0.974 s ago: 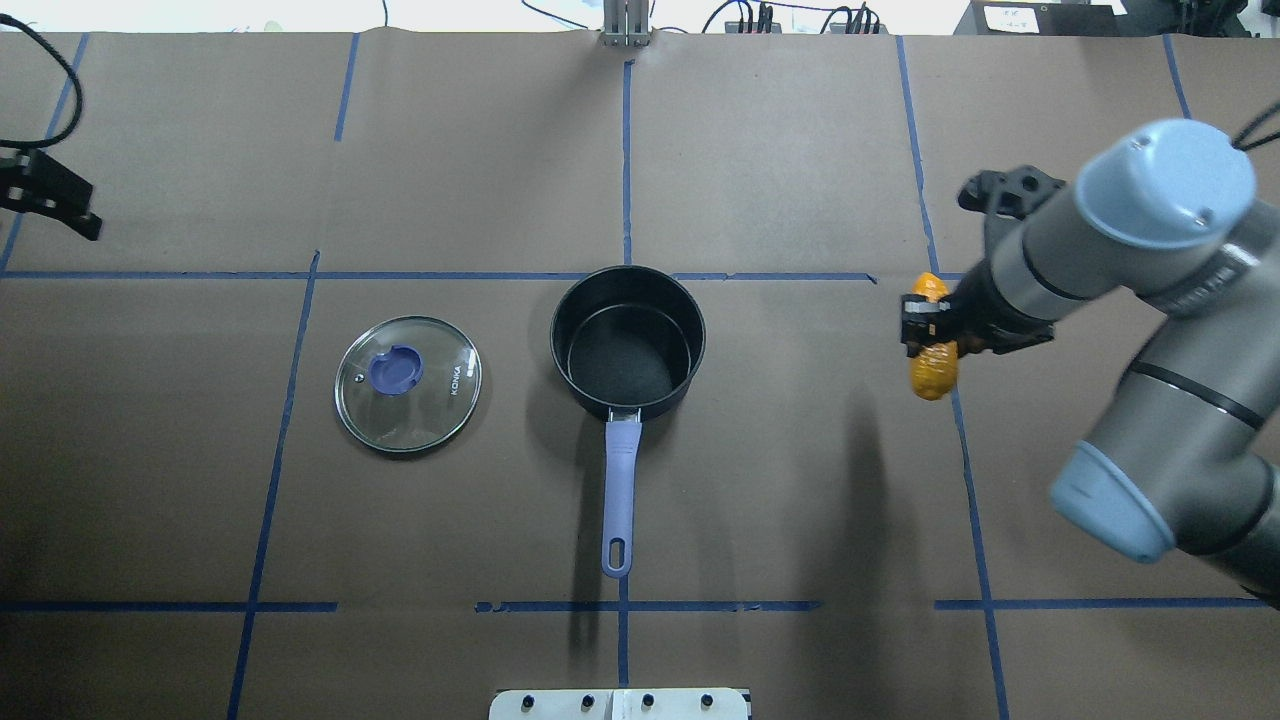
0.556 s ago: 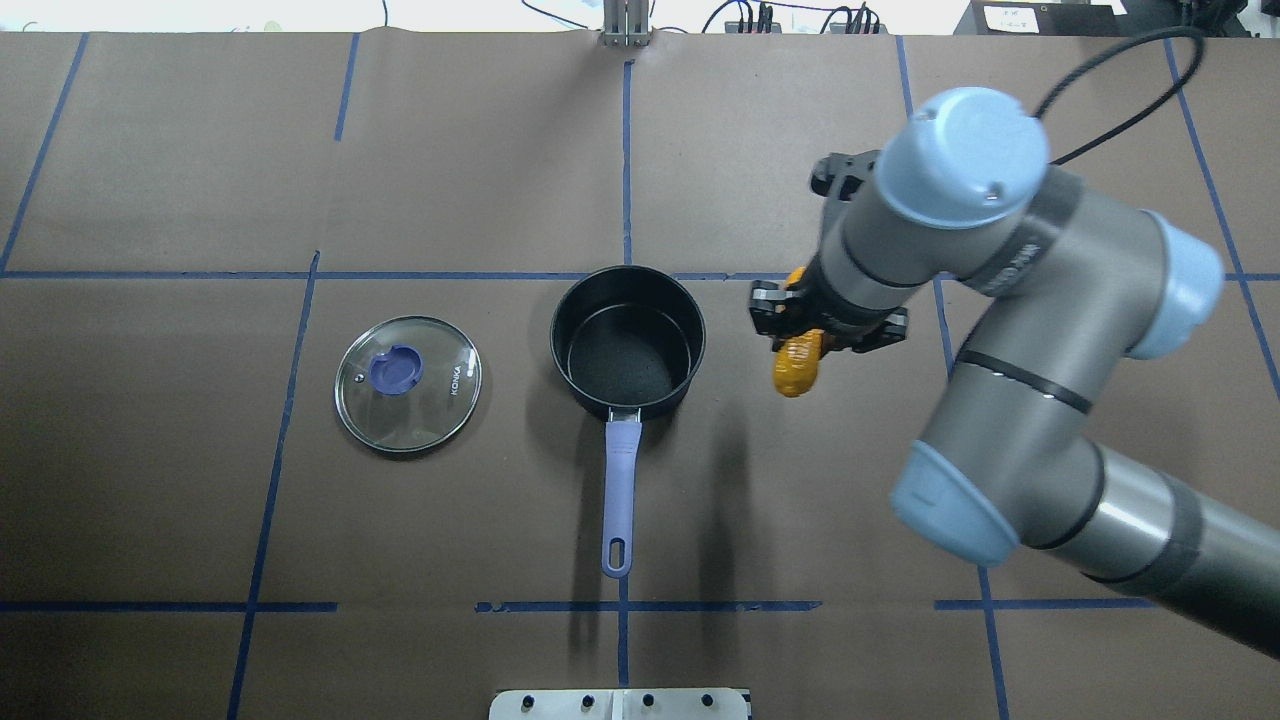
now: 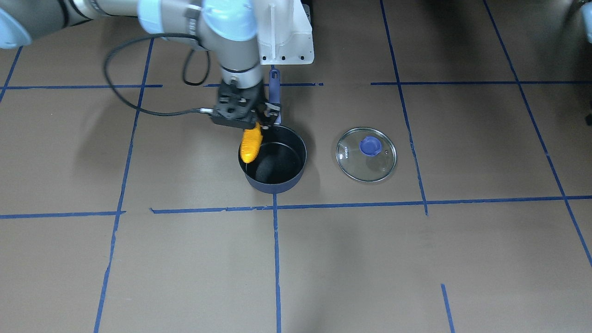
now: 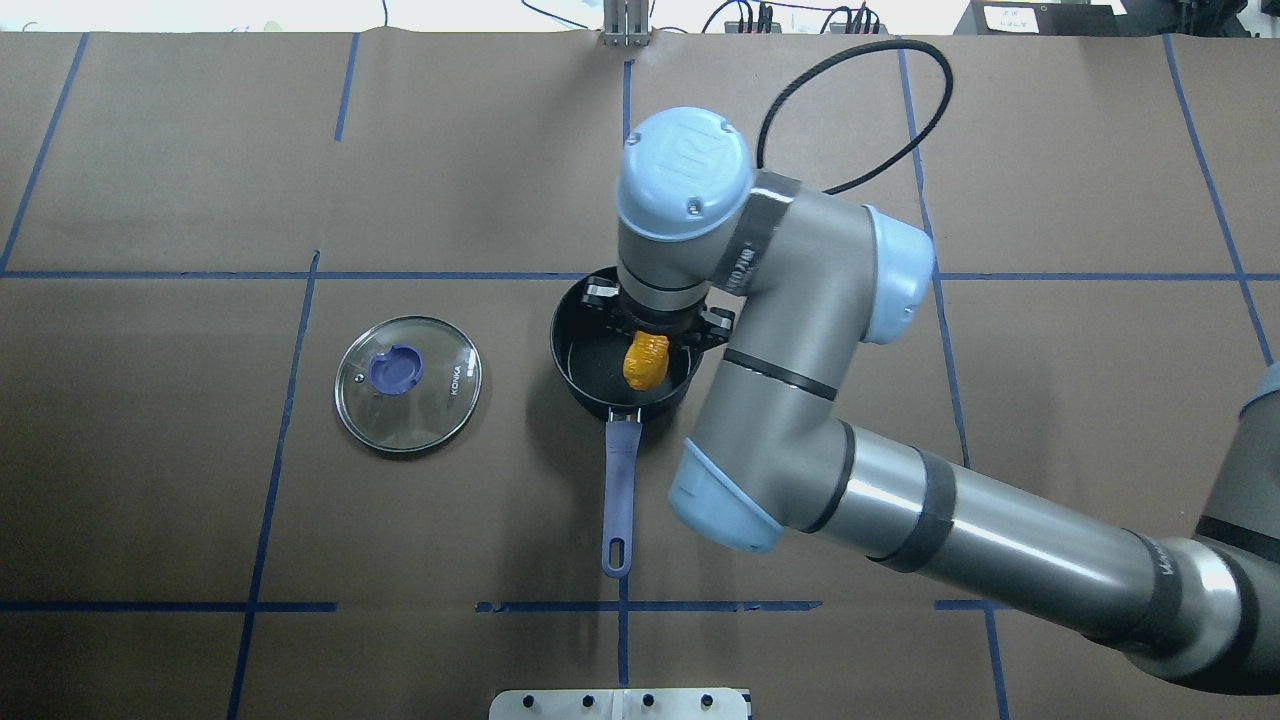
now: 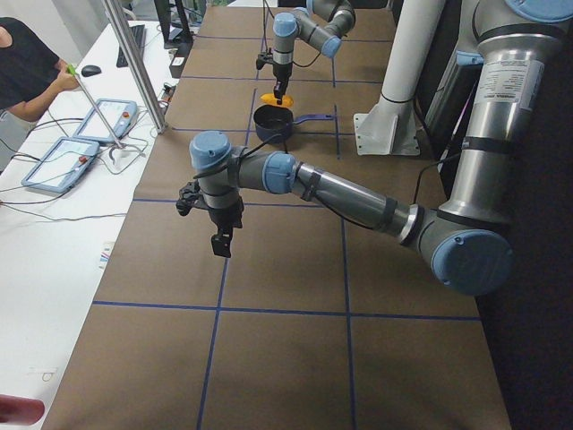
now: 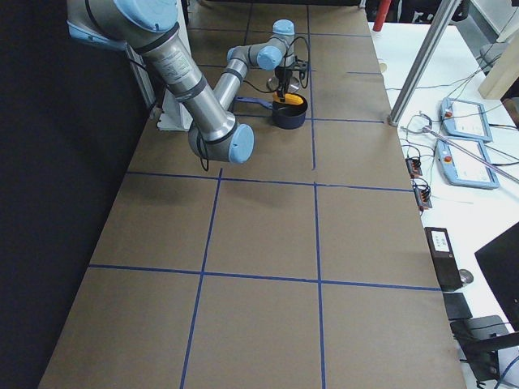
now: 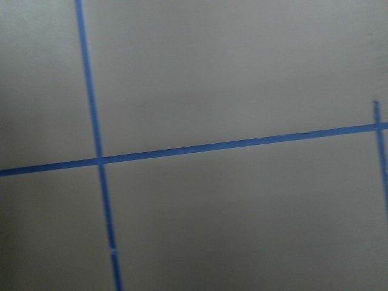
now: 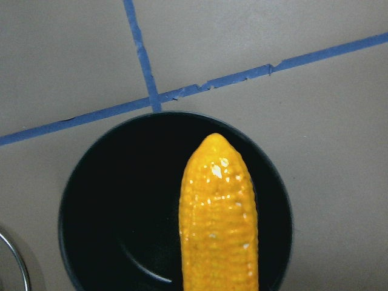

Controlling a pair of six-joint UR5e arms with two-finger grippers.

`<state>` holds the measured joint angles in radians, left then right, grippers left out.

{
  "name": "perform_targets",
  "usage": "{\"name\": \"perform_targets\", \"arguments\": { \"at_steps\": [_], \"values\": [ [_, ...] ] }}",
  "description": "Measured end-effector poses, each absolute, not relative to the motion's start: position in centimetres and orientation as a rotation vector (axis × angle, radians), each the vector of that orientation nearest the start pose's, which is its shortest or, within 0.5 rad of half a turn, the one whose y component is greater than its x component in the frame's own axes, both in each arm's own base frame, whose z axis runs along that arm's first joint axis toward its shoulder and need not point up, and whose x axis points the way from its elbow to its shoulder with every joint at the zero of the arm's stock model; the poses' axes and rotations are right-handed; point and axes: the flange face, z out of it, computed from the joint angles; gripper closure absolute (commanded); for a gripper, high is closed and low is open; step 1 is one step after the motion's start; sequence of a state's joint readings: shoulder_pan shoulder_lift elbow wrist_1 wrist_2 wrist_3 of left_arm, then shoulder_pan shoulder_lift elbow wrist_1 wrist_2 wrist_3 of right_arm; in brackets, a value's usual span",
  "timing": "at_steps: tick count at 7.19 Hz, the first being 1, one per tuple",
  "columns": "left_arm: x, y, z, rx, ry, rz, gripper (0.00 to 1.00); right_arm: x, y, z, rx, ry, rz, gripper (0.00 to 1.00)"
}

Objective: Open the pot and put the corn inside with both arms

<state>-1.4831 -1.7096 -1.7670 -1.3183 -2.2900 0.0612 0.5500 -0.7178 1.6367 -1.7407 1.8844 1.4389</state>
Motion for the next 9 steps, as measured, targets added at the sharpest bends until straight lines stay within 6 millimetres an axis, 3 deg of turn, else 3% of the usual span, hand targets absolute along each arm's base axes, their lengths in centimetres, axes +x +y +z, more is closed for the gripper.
{"name": "perform_targets", "arguments": {
  "at_steps": [1, 2, 5, 6, 7, 8, 9],
  "values": [
    [-3.1, -54.0, 53.4, 0.068, 0.719, 0.184, 0.0, -54.8, -45.4, 12.6, -0.029, -0.799, 0.282, 0.07],
    [-3.8, -54.0, 54.2, 0.068, 0.718, 0.187, 0.0, -55.3, -45.7, 12.6, -0.025, -0.799, 0.281, 0.0],
    [-4.9, -54.1, 56.9, 0.032, 0.719, 0.162, 0.0, -55.3, -45.8, 12.4, -0.019, -0.803, 0.277, 0.0],
    [-5.5, -54.1, 57.9, 0.02, 0.72, 0.15, 0.0, -54.3, -46.2, 12.0, -0.01, -0.816, 0.277, 0.0],
    [-6.4, -54.1, 59.2, 0.013, 0.722, 0.143, 0.0, -52.1, -46.9, 12.1, 0.004, -0.833, 0.276, 0.0],
    [-7.5, -54.0, 60.8, 0.005, 0.726, 0.136, 0.0, -48.6, -47.5, 13.4, 0.026, -0.849, 0.261, 0.0],
    [-8.4, -53.9, 62.0, -0.005, 0.73, 0.124, 0.0, -43.8, -48.2, 15.6, 0.052, -0.862, 0.226, 0.0]
  ]
}}
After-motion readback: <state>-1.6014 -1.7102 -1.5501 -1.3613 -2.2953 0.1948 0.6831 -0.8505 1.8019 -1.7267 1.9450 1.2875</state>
